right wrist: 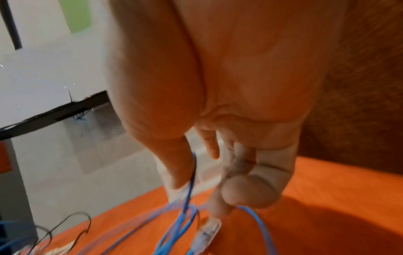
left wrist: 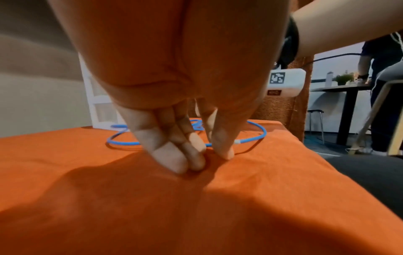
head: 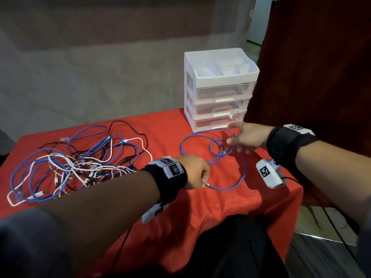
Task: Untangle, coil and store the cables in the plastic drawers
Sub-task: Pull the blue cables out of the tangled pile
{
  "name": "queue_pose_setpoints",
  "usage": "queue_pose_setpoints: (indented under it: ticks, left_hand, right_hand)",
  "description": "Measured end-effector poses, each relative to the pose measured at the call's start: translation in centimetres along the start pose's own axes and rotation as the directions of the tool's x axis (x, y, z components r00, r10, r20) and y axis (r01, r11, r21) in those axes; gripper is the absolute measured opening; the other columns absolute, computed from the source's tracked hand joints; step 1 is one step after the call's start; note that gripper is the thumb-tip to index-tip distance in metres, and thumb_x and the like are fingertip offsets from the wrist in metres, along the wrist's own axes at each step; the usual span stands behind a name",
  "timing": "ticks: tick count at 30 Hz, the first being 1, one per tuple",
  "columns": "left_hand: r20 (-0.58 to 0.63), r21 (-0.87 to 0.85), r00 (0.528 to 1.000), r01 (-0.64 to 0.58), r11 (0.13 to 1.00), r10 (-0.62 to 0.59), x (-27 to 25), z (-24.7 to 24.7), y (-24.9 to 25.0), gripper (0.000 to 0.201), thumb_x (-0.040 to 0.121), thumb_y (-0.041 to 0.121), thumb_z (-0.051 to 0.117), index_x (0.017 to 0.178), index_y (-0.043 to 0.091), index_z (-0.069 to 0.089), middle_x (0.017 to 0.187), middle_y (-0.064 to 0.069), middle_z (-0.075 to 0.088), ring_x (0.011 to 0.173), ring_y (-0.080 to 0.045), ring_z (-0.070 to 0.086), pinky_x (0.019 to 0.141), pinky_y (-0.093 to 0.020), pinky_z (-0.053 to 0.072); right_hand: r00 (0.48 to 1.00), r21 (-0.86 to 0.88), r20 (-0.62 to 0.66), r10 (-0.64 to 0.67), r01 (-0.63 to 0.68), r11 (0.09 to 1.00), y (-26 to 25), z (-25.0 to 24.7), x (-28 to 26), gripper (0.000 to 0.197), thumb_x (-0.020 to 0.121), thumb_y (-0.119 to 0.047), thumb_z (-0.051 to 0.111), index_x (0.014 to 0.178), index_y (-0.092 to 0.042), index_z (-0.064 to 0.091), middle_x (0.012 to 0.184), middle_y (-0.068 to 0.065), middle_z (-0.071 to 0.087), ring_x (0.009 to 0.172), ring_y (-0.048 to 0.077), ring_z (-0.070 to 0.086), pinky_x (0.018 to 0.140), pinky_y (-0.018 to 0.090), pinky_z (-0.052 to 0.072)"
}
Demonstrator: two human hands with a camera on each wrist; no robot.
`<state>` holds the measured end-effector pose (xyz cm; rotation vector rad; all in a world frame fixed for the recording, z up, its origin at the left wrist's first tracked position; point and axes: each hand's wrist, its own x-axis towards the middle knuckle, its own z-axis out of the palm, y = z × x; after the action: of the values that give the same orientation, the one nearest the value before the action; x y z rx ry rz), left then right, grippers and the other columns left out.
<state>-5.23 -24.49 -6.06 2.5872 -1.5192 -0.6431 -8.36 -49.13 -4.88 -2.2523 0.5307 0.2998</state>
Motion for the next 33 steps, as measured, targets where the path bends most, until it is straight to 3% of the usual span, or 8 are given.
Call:
queue_pose_setpoints:
  ticks: [5,10,13,15,18,25,28,33]
  left_hand:
    - [-0.17,-0.103,0.985,-0.019,0.995,0.001,1.4,-0.2,2.4,0.029,0.09,0.03,0.07,0.118,0.025,0.07,0.111,0.004,0.071,0.105,-0.02,0.065,0.092,-0.031,0.051]
    - [-0.211,-0.139,0.977,-0.003,0.99,-0.026,-0.5,-0.5,0.5,0.044,0.095,0.038,0.064,0.137,0.026,0.06,0.126,0.002,0.068,0.116,-0.019,0.063,0.098,-0.027,0.048]
    - [-0.28,-0.201,0.955,0.042,0.979,-0.098,-4.5,-1.7,-2.2,0.035,0.096,0.04,0.062,0.128,0.028,0.066,0.105,0.011,0.07,0.092,-0.01,0.06,0.081,-0.016,0.041]
    - [-0.356,-0.228,0.922,0.073,0.971,-0.153,-7.9,-3.0,-4.0,0.027,0.095,0.039,0.062,0.118,0.029,0.071,0.082,0.018,0.062,0.08,-0.008,0.054,0.071,-0.015,0.037]
    - [-0.463,-0.222,0.853,0.151,0.963,-0.24,-13.1,-5.4,-7.2,0.022,0.097,0.034,0.061,0.113,0.026,0.073,0.087,0.014,0.066,0.08,-0.01,0.059,0.073,-0.02,0.038]
    - [-0.566,-0.281,0.659,0.412,0.867,-0.496,-21.8,-7.7,-16.1,0.018,0.097,0.032,0.062,0.107,0.024,0.075,0.097,0.0,0.075,0.09,-0.021,0.067,0.078,-0.026,0.045]
    - [-0.537,-0.276,0.677,0.422,0.864,-0.502,-23.1,-6.4,-17.6,0.015,0.097,0.031,0.062,0.102,0.025,0.074,0.09,0.005,0.072,0.085,-0.018,0.066,0.075,-0.027,0.046]
    - [-0.408,-0.07,0.868,0.28,0.957,-0.284,-23.2,-3.7,-18.7,0.038,0.087,0.049,0.048,0.115,0.035,0.069,0.11,0.012,0.071,0.102,-0.013,0.063,0.092,-0.036,0.051]
  right_hand:
    - [0.982,0.058,-0.16,-0.103,0.113,0.992,-1.4,-2.6,-0.7,0.036,0.093,-0.018,0.073,0.124,-0.006,0.058,0.079,0.016,0.063,0.071,0.031,0.056,0.052,0.03,0.045]
    - [0.994,-0.141,-0.044,-0.096,0.089,0.986,-2.1,-2.3,-1.8,0.036,0.092,-0.032,0.074,0.119,-0.012,0.062,0.088,0.012,0.066,0.078,0.025,0.056,0.06,0.031,0.047]
    - [0.982,-0.45,-0.078,-0.171,0.119,0.885,-4.1,-1.4,-2.7,0.069,0.088,-0.053,0.07,0.142,-0.015,0.05,0.128,0.012,0.065,0.108,0.025,0.063,0.095,0.033,0.049]
    - [0.95,-0.573,-0.103,-0.296,0.187,0.798,-6.2,0.1,-3.4,0.086,0.083,-0.066,0.062,0.151,-0.018,0.04,0.15,0.013,0.049,0.136,0.03,0.048,0.114,0.04,0.039]
    - [0.889,-0.556,-0.078,-0.452,0.337,0.76,-11.1,3.6,-5.0,0.081,0.08,-0.071,0.057,0.146,-0.026,0.046,0.146,0.009,0.05,0.135,0.031,0.048,0.113,0.043,0.039]
    - [0.784,-0.384,0.12,-0.61,0.603,0.7,-21.2,14.1,-5.0,0.021,0.095,-0.037,0.066,0.109,-0.022,0.072,0.101,-0.003,0.072,0.095,0.018,0.065,0.086,0.03,0.05]
    - [0.815,-0.361,0.15,-0.56,0.573,0.736,-22.9,17.6,-2.4,0.018,0.098,-0.021,0.06,0.109,-0.018,0.073,0.106,0.001,0.073,0.098,0.019,0.065,0.084,0.027,0.047]
    - [0.817,-0.507,0.233,-0.527,0.564,0.652,-23.3,21.4,1.0,0.041,0.094,-0.01,0.056,0.132,-0.024,0.064,0.136,0.0,0.063,0.126,0.025,0.058,0.105,0.033,0.044]
